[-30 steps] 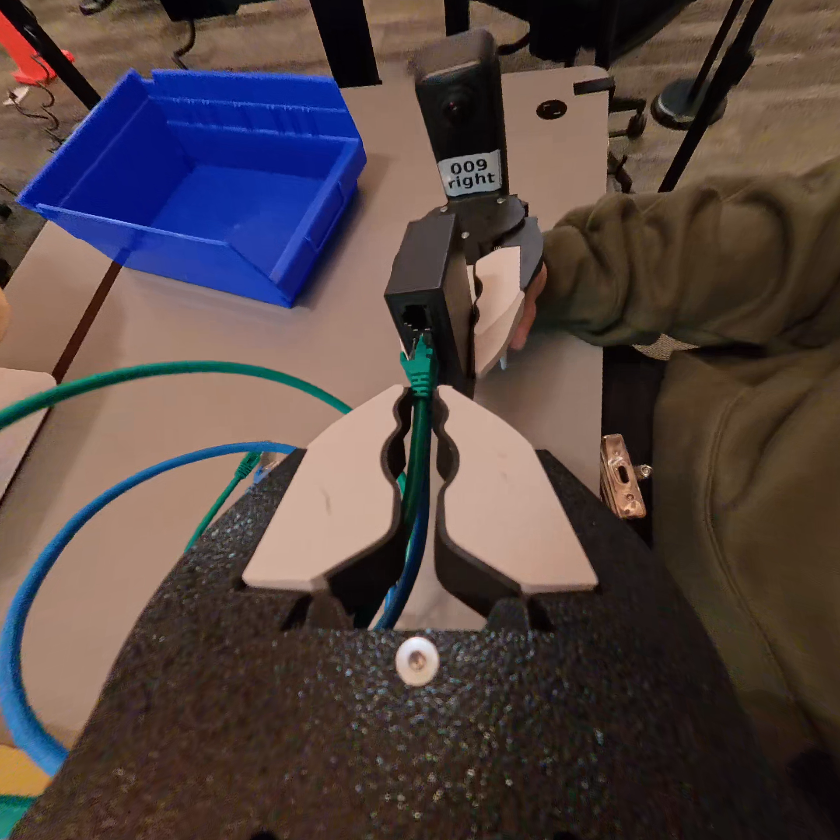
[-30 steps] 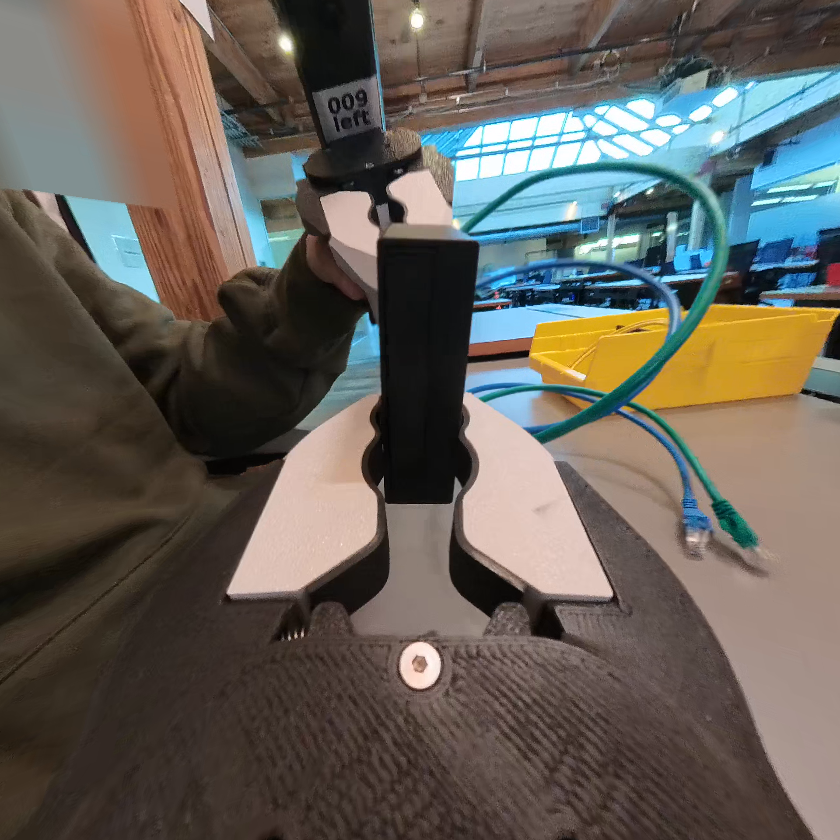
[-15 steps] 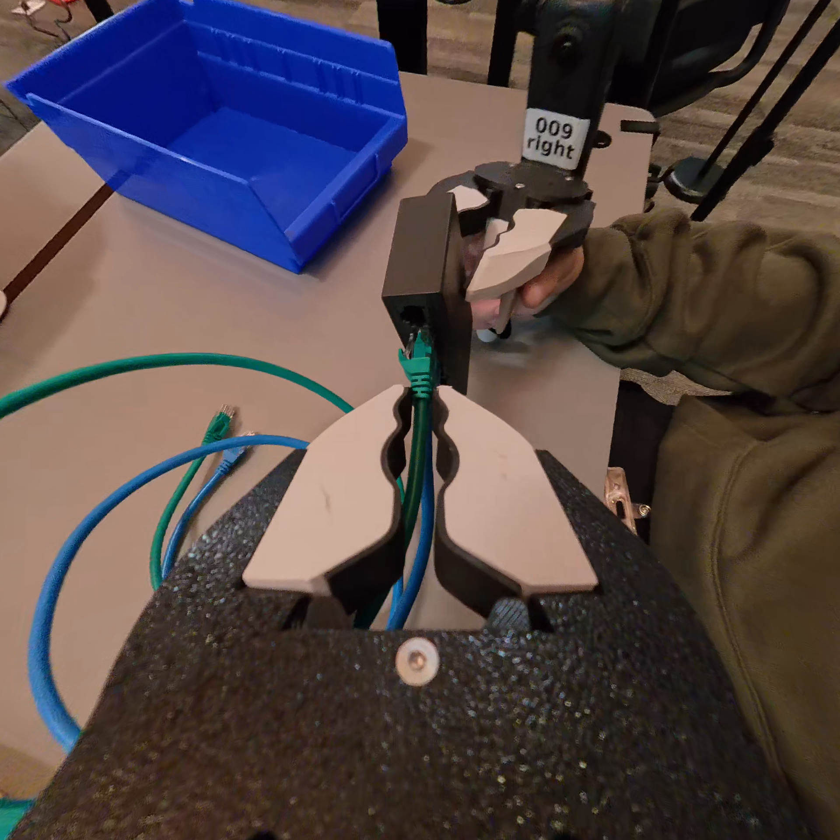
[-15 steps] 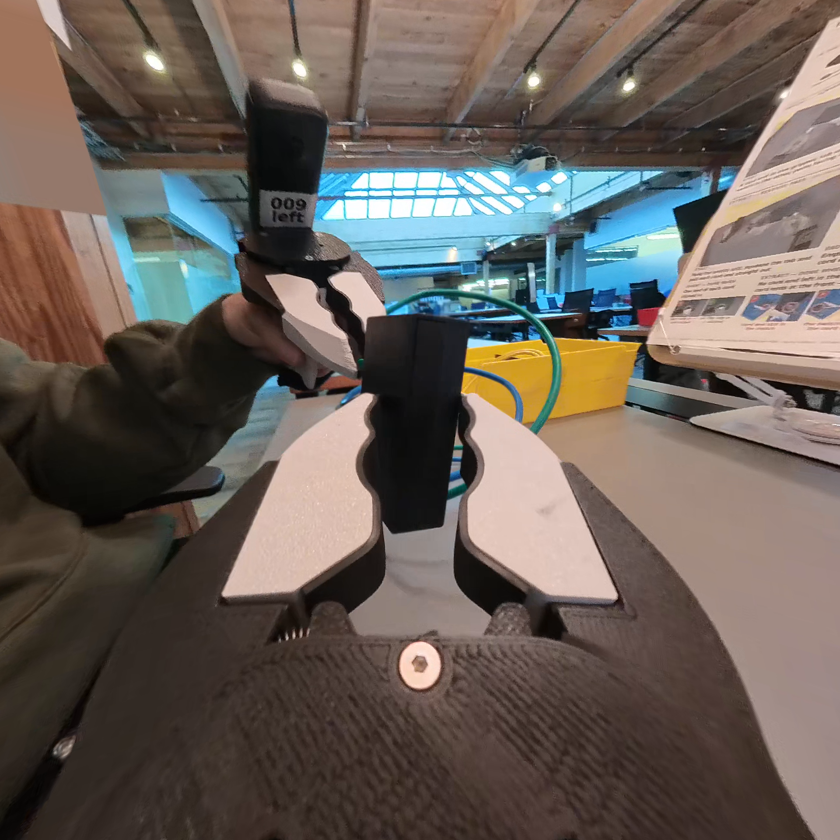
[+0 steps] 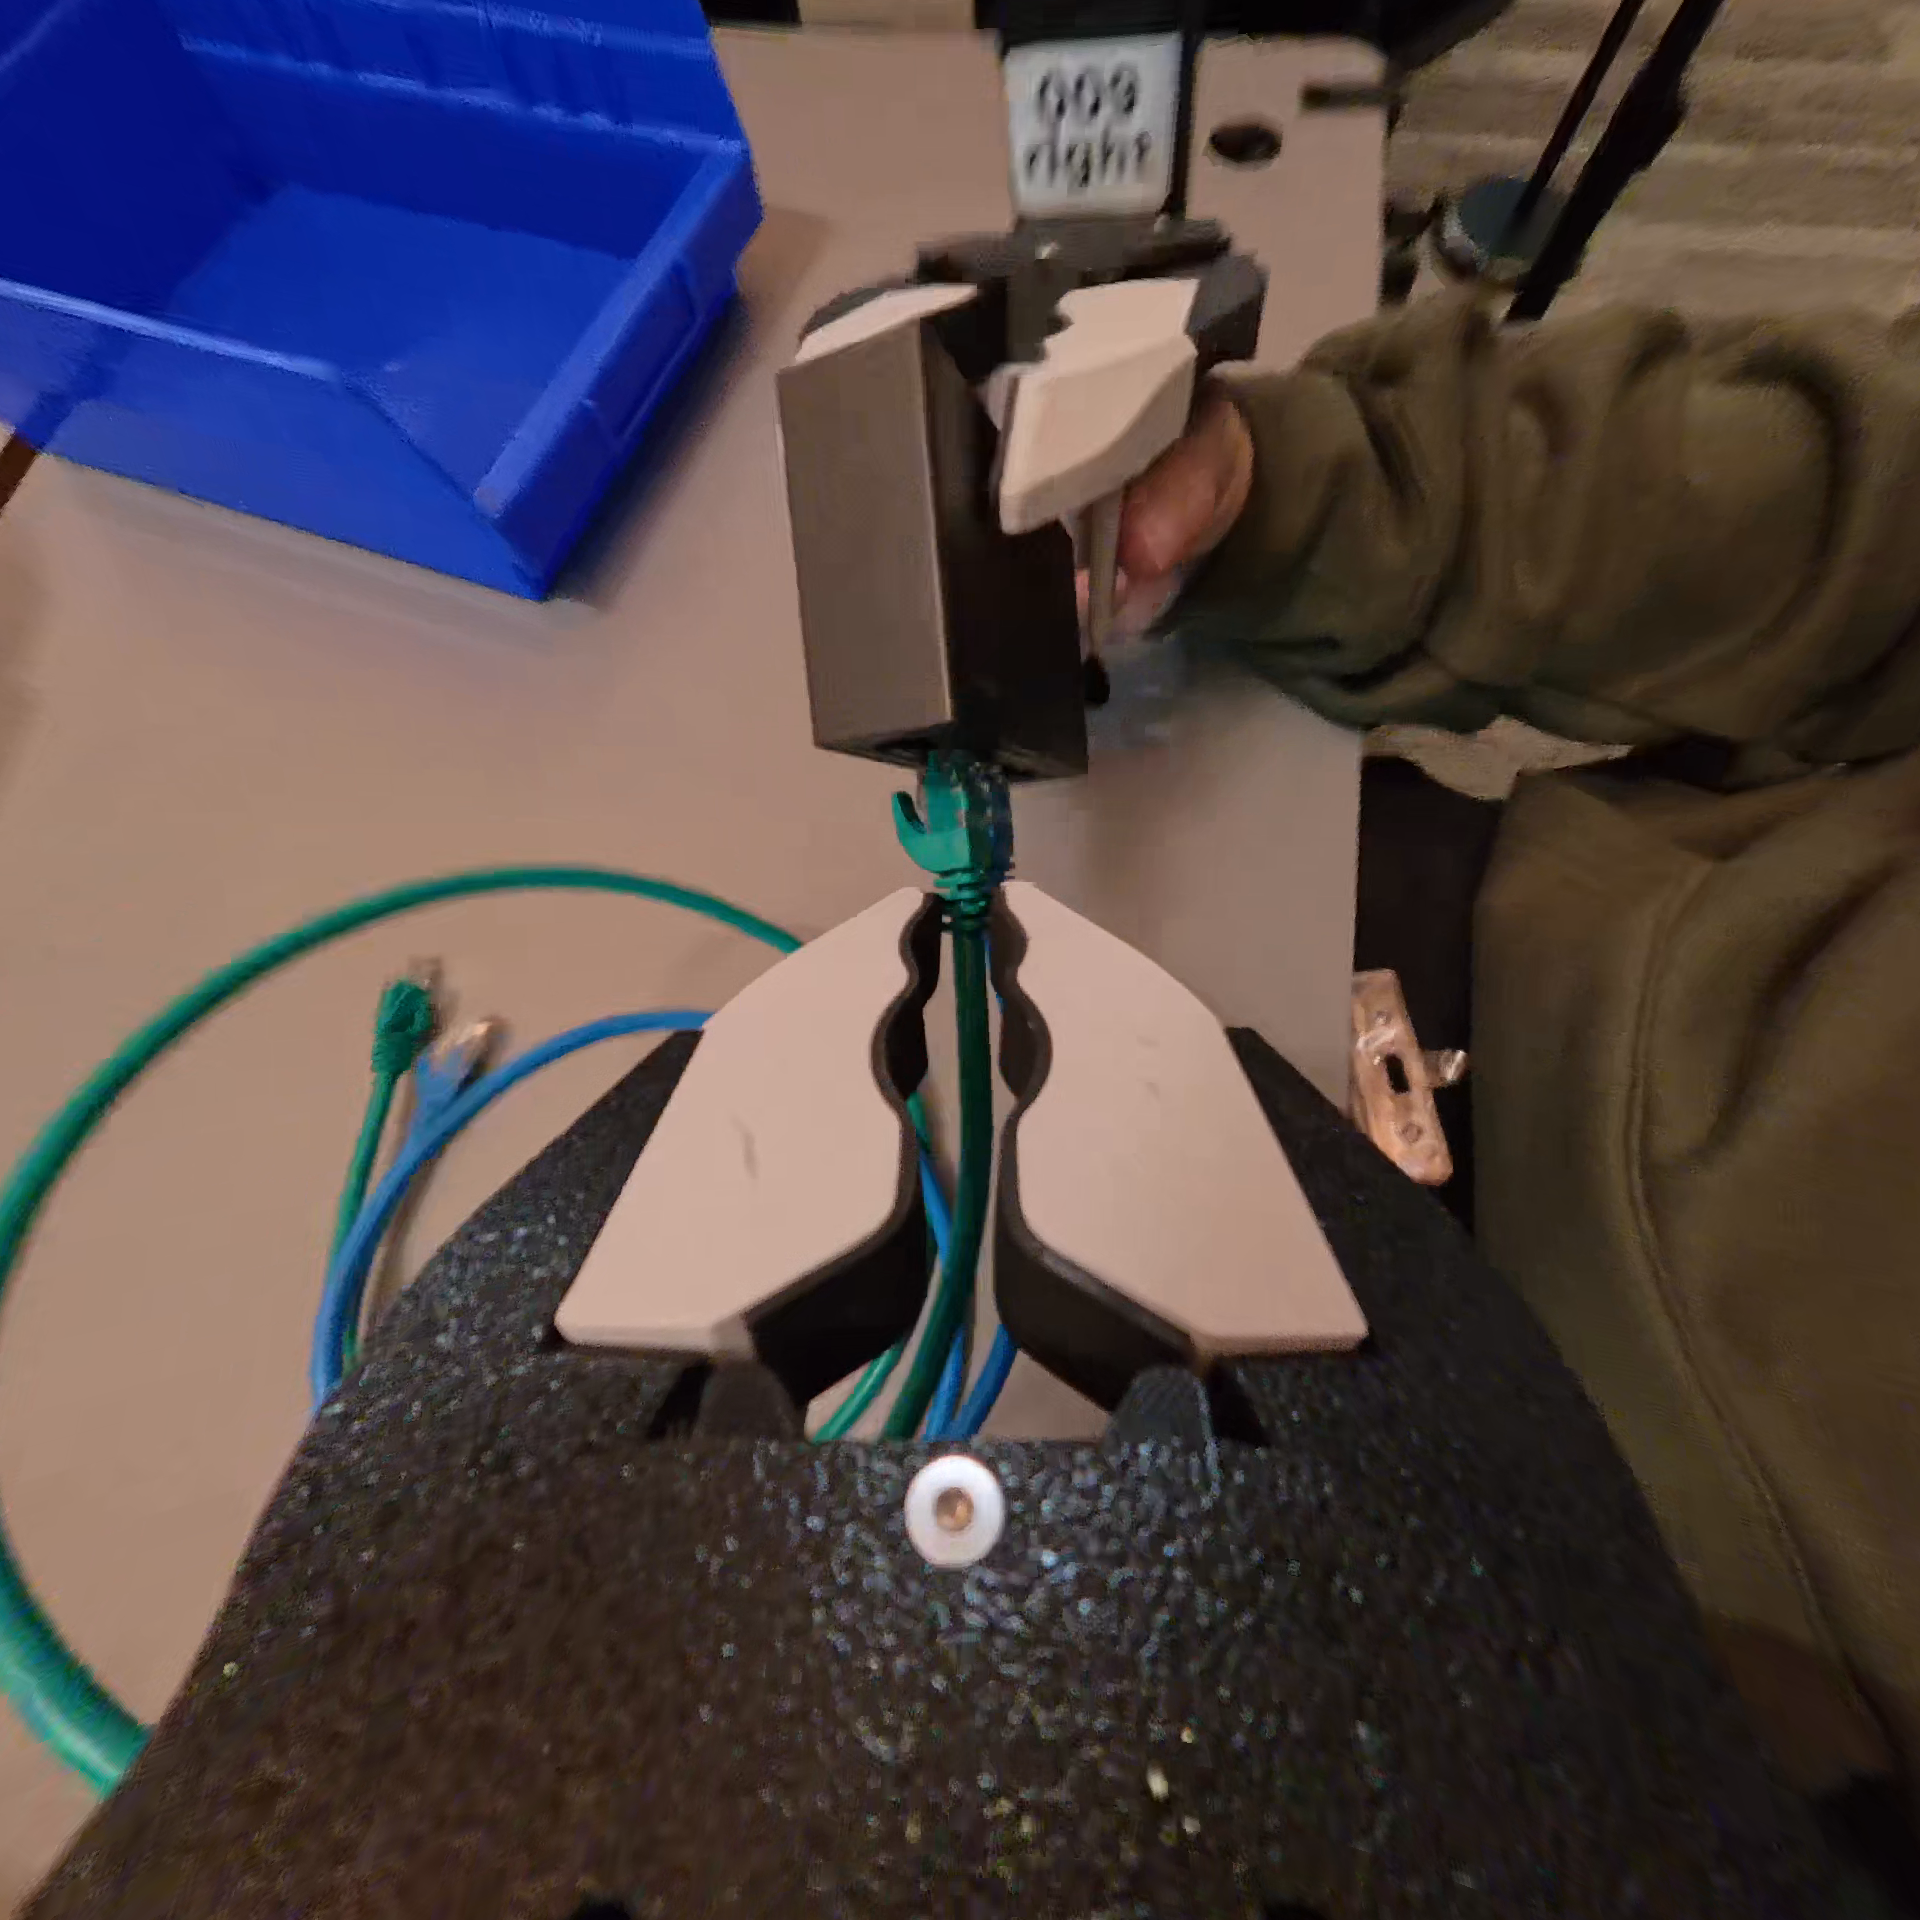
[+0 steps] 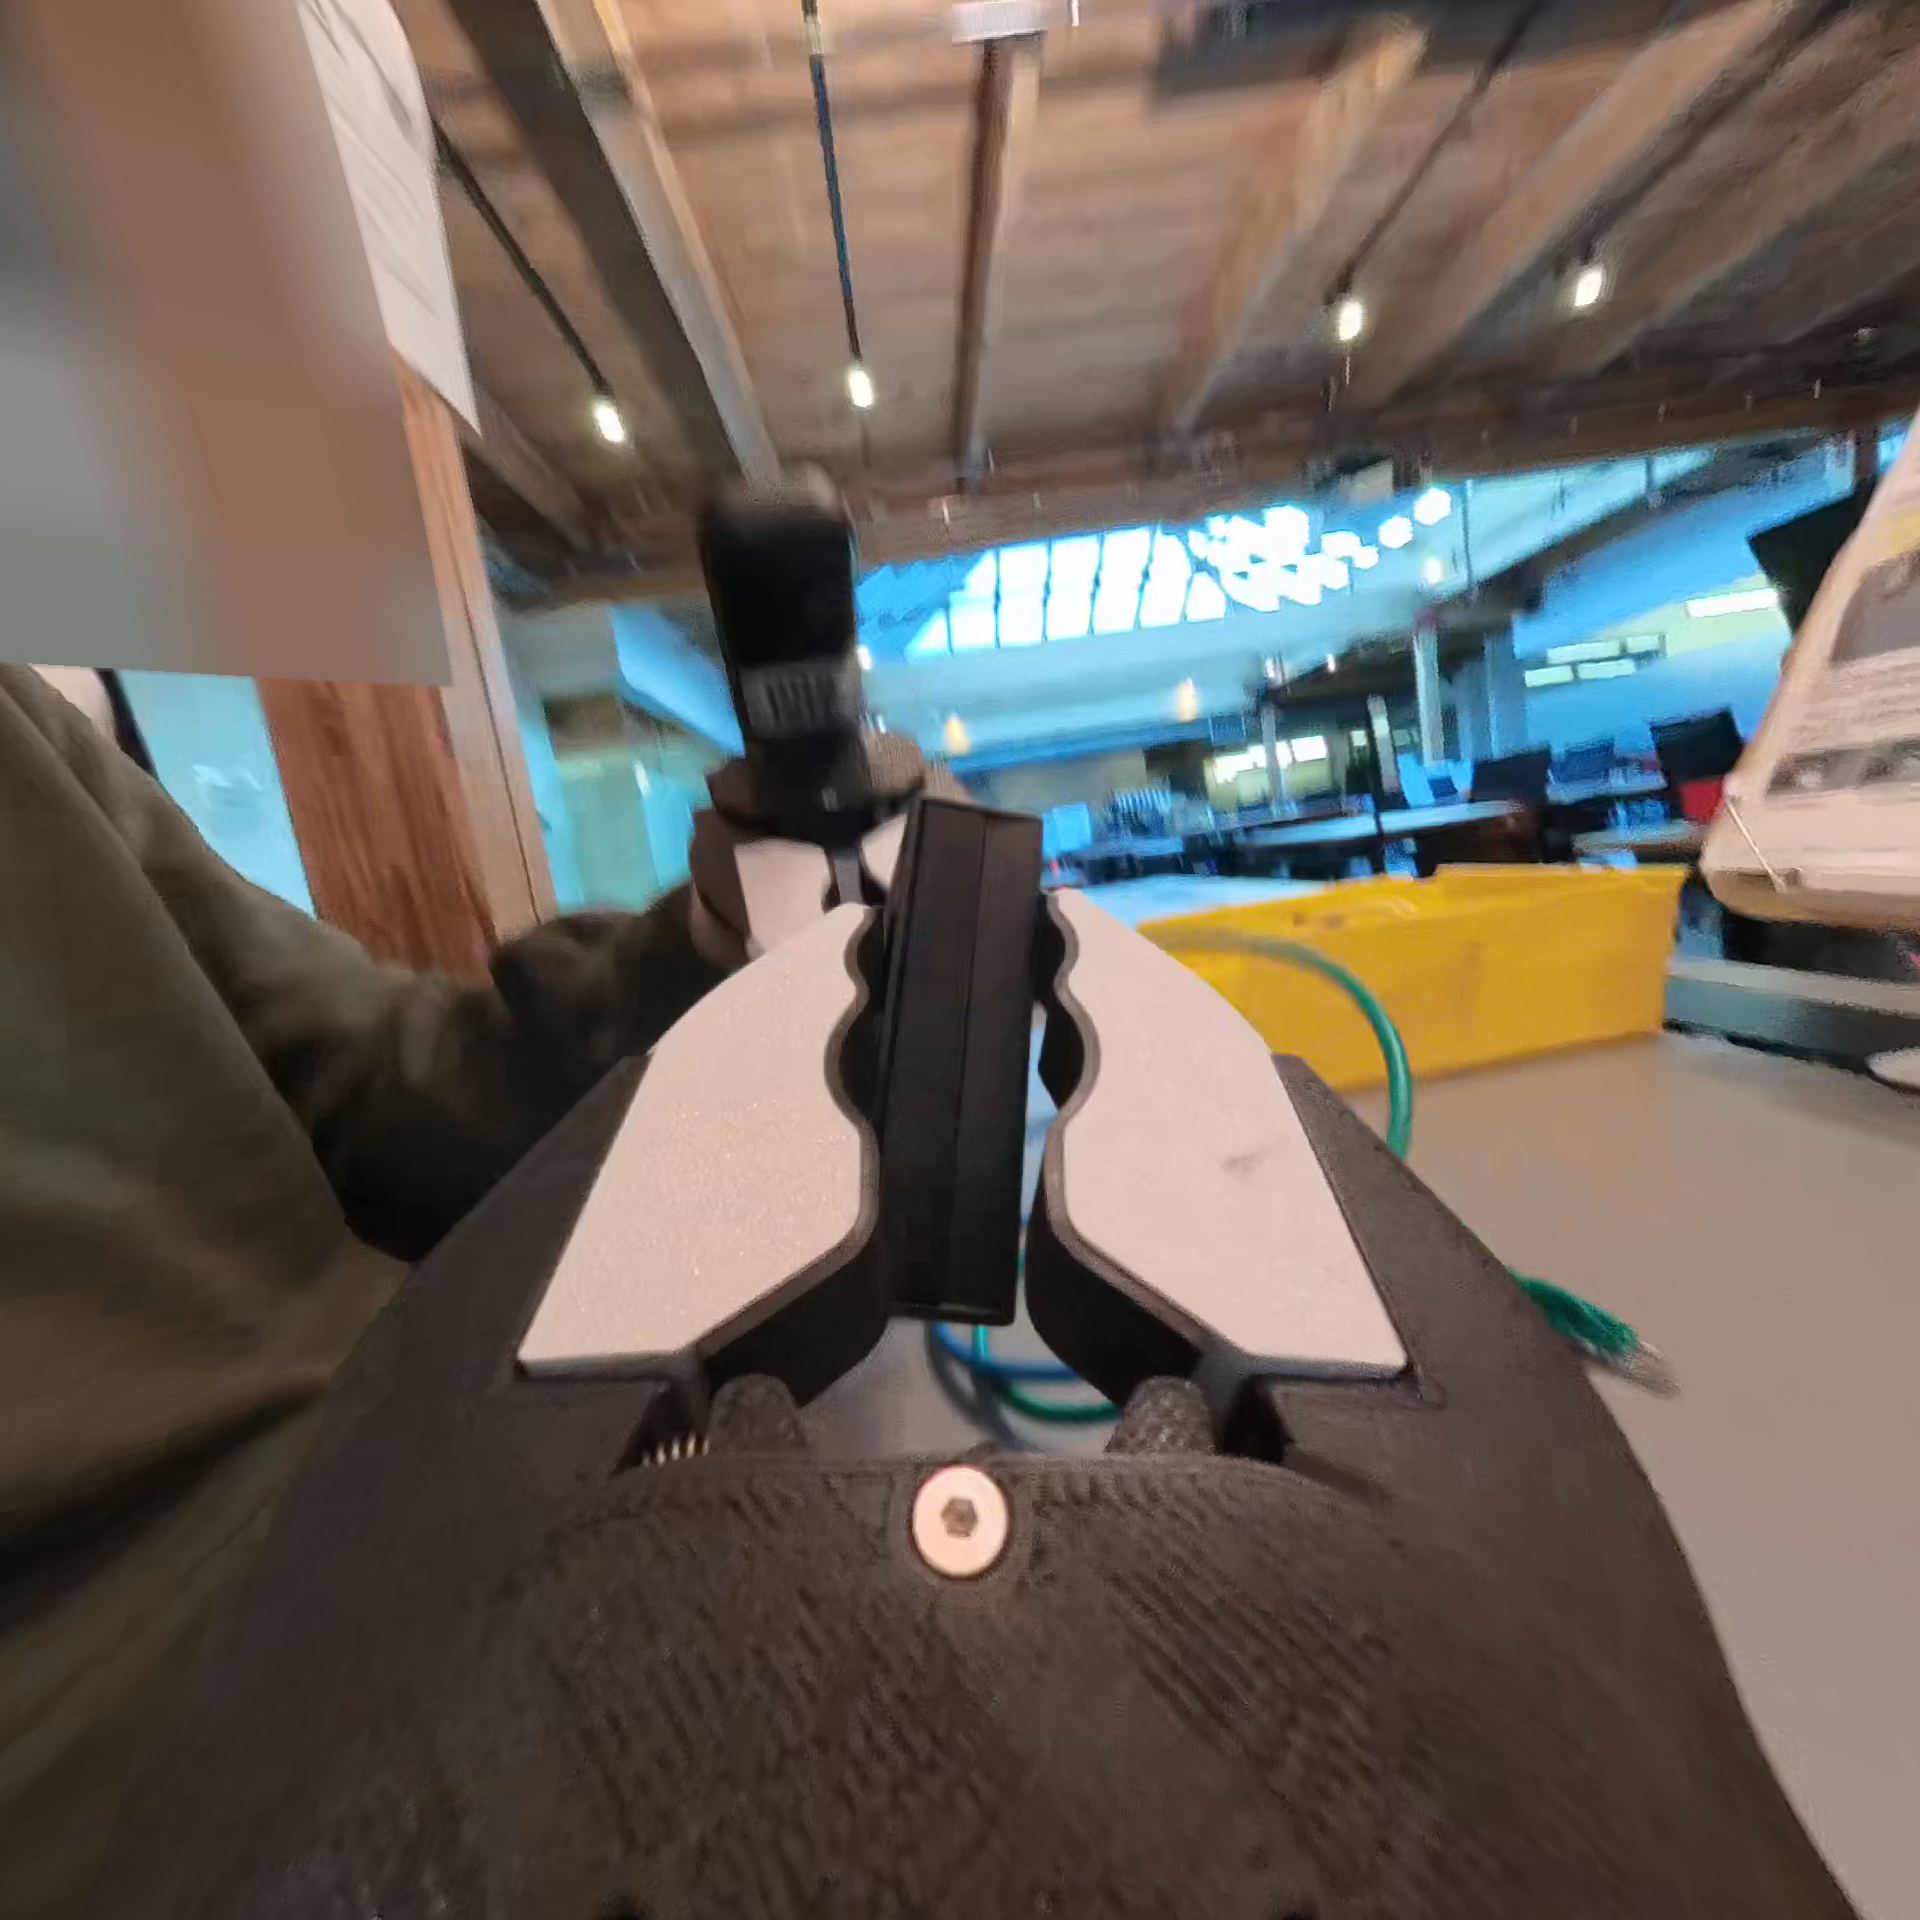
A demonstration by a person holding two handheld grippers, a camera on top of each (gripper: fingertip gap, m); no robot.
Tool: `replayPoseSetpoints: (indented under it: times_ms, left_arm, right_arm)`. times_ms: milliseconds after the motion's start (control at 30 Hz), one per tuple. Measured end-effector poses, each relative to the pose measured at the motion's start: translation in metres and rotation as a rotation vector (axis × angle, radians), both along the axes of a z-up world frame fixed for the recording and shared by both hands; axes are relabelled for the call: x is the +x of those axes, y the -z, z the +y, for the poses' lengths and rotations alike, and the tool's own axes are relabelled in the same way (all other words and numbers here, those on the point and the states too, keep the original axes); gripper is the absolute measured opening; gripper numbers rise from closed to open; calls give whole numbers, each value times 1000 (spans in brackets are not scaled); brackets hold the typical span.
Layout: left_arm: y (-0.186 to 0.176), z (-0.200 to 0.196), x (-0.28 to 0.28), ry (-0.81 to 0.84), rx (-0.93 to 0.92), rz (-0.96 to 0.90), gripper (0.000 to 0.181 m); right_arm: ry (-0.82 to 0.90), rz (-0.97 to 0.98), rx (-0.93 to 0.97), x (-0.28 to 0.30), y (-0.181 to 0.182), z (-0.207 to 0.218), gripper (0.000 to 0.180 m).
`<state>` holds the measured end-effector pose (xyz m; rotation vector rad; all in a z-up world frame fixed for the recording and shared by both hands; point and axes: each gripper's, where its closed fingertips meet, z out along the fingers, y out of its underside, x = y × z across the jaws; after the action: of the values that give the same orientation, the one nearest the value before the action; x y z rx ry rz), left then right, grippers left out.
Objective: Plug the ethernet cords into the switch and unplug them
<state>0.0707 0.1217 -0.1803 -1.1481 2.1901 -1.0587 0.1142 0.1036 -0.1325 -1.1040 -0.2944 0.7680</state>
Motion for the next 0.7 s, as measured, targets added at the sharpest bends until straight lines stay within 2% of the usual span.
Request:
replayPoseSetpoints:
  times_ms: [33,100,167,400,700]
  left_arm:
    - [1,-1,3,-13,-32,-36,8]
    - [-8,3,10,-73,-136,-150,8]
    - [-28,6,13,-120,-295,-269,7]
    - [-26,13,20,-175,-386,-320,8]
    - [-24,14,23,-214,-383,-342,8]
  right_arm:
    - [9,23,29,1,-5,0,28]
    - [81,23,40,10,-6,2,28]
    - [71,80,13,20,-1,1,28]
    - [29,301,-27,29,6,12,28]
    - [5,366,-62,31,12,15,28]
